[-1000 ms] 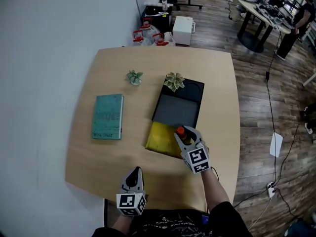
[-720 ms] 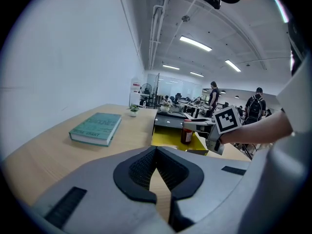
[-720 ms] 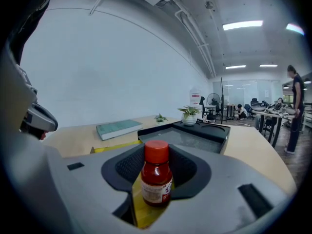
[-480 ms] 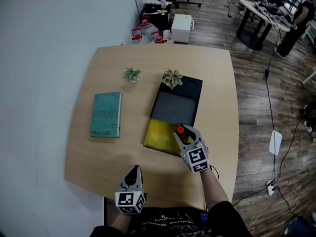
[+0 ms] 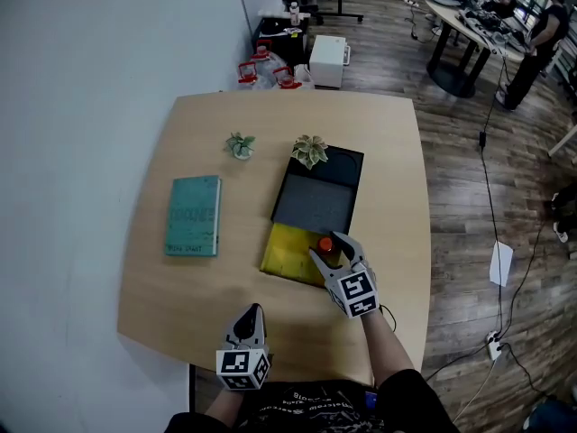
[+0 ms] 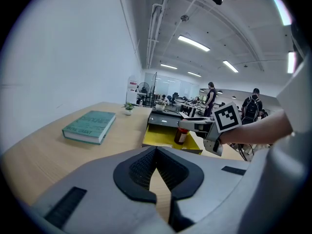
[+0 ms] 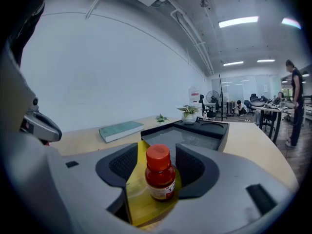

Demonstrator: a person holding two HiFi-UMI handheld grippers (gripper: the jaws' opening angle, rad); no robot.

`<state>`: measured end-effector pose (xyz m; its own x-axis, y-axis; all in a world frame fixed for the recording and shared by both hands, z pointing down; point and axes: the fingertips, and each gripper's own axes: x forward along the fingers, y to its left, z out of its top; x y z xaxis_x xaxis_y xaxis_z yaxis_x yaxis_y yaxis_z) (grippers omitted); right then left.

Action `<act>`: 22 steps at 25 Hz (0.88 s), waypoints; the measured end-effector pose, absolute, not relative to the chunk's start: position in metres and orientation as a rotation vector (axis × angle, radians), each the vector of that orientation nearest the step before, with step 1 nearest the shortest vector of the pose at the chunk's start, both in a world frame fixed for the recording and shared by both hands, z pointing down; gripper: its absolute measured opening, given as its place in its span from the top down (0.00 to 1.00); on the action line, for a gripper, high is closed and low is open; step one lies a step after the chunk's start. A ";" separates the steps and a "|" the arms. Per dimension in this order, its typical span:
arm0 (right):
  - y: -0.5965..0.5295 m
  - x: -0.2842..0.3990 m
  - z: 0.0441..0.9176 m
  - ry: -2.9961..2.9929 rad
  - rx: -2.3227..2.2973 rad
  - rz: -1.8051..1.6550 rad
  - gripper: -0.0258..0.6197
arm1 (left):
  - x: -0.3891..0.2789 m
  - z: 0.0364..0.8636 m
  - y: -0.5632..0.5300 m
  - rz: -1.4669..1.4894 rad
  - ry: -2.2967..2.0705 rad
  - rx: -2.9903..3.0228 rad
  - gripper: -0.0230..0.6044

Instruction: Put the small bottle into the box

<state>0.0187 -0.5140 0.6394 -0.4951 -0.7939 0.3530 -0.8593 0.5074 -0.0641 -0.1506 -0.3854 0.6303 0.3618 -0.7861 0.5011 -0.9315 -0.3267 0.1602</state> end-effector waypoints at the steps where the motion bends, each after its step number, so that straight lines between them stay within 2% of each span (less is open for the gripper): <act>1: -0.514 0.018 0.633 -2.492 1.397 0.325 0.57 | -0.147 0.628 -0.385 0.464 -1.486 2.217 0.96; 11: -0.471 0.023 0.571 -2.593 1.443 0.263 0.57 | -0.131 0.608 -0.363 0.413 -1.439 2.301 0.96; 22: -0.369 0.021 0.514 -2.613 1.526 0.215 0.56 | -0.110 0.569 -0.308 0.275 -1.289 2.465 0.96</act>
